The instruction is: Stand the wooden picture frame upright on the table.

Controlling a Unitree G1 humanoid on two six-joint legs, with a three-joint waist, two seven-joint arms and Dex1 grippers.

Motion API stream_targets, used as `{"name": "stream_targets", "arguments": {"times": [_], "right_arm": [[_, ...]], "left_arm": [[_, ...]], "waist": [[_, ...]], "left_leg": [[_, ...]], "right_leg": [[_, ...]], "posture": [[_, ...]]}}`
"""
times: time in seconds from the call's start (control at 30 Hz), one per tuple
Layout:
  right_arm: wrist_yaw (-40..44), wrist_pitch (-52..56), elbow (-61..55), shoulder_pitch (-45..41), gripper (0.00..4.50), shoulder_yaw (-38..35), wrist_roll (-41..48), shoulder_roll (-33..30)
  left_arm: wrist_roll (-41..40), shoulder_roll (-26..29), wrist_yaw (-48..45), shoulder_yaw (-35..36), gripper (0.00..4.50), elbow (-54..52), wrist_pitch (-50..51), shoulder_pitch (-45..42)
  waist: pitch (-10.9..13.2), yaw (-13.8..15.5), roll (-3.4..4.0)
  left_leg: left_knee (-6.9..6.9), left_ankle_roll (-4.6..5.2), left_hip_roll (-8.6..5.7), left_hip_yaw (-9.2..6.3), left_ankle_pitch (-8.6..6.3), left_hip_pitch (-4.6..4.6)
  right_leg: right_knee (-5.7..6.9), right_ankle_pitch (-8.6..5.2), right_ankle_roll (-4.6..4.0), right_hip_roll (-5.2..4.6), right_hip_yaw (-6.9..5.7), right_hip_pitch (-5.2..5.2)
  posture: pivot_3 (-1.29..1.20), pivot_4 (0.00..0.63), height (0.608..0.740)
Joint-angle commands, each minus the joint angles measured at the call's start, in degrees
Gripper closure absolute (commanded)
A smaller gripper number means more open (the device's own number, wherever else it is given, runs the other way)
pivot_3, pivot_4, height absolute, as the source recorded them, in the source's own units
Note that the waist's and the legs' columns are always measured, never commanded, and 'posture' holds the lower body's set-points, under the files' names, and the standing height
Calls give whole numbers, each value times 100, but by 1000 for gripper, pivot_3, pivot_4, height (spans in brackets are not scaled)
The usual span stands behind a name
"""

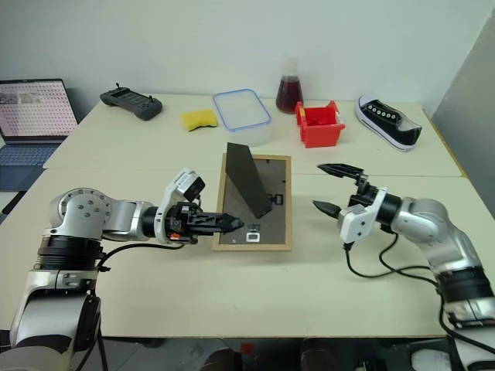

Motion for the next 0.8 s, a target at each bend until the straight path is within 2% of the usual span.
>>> {"name": "stream_targets", "arguments": {"times": [0.03, 0.17, 0.27, 0.43, 0.47, 0.57, 0.63, 0.7, 0.73, 0.8], "right_arm": [[-1029, -916, 489, -582, 76, 147, -961, 341], [-1388, -1352, 762, -959, 76, 407, -1349, 472], [-1588, -1522, 931, -1097, 530, 506, -1484, 426], [-1950, -1645, 1058, -1211, 1960, 469, -1722, 310], [-2008, -1655, 1076, -1227, 2035, 468, -1763, 289], [-2185, -1642, 1064, -1291, 2826, 437, -1908, 215], [-2257, -1666, 1081, -1354, 2935, 445, -1929, 175], [-2287, -1689, 1111, -1401, 2996, 464, -1902, 146], [-2271, -1703, 1120, -1415, 3032, 480, -1824, 129], [-2195, -1698, 1157, -1405, 3192, 542, -1582, 100]], "left_arm": [[-868, -10, 444, -8, 3212, -302, 22, 58], [-1279, -47, 869, 28, 3212, -354, 22, 134], [-1499, -75, 1122, 65, 3212, -399, 22, 210], [-1831, -133, 1460, 141, 3212, -488, 22, 401], [-1911, -150, 1528, 165, 3212, -458, 22, 418], [-1990, -120, 1577, 187, 3212, -650, 22, 523], [-2010, -142, 1634, 240, 3212, -694, 18, 583], [-2021, -165, 1697, 288, 2515, -729, -4, 627], [-2029, -183, 1755, 336, 2379, -679, -39, 643], [-1948, -162, 1812, 452, 1797, -612, -118, 651]], "waist": [[0, -7, 0], [0, 12, 0], [0, 54, 0], [0, 56, 0], [0, 55, 0], [0, 49, 1], [0, 46, 0], [0, 45, 0], [0, 42, 0], [-1, 42, 0]], "left_leg": [[1, -1, 0, 2, 1, 4], [3, -5, -3, 3, 3, 6], [6, -6, -11, 3, 4, 7], [6, -6, -13, 3, 4, 8], [6, -6, -13, 3, 4, 9], [6, -6, -13, 4, 4, 11], [3, -6, -14, 7, 3, 21], [2, -6, -13, 8, 3, 25], [2, -6, -13, 9, 3, 25], [2, -6, -15, 11, 3, 28]], "right_leg": [[2, 0, 0, 0, 5, 0], [5, 0, 0, -4, 7, 1], [5, 0, 0, -13, 6, 4], [5, 0, 0, -16, 5, 6], [6, 0, 0, -16, 6, 6], [9, 0, 0, -15, 9, 6], [12, 0, 0, -13, 18, 8], [14, 0, 0, -12, 19, 9], [15, 0, 0, -12, 19, 10], [15, 0, 0, -14, 24, 12]], "posture": [[0, 150, 740], [0, 150, 740], [0, 150, 740], [0, 150, 740], [0, 150, 740], [0, 150, 740], [0, 150, 740], [0, 150, 740], [0, 150, 740], [0, 150, 740]]}}
